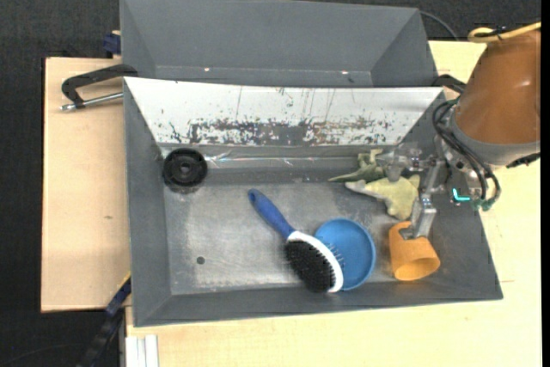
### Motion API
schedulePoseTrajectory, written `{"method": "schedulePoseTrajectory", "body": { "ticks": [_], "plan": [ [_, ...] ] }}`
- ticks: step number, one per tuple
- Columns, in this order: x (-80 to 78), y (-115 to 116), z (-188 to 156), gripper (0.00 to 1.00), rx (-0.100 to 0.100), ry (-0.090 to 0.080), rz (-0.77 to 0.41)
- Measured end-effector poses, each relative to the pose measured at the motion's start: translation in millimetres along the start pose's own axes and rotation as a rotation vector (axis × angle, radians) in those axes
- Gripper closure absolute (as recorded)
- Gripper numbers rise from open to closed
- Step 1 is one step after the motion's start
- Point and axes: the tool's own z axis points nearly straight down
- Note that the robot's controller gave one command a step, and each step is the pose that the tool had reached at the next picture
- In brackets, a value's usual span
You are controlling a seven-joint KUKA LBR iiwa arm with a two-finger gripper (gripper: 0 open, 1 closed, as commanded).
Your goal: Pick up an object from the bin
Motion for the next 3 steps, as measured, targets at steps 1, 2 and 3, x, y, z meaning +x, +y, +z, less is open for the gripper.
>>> {"method": "schedulePoseTrajectory", "body": {
  "ticks": [1,2,3],
  "plan": [
    [-48.9,-39.0,88.6,0.00,0.002,-0.009,-0.049],
    [-48.9,-37.4,85.3,1.00,0.002,-0.010,-0.052],
    [-39.5,-31.5,-35.8,1.00,0.005,-0.020,-0.067]
  ]
}}
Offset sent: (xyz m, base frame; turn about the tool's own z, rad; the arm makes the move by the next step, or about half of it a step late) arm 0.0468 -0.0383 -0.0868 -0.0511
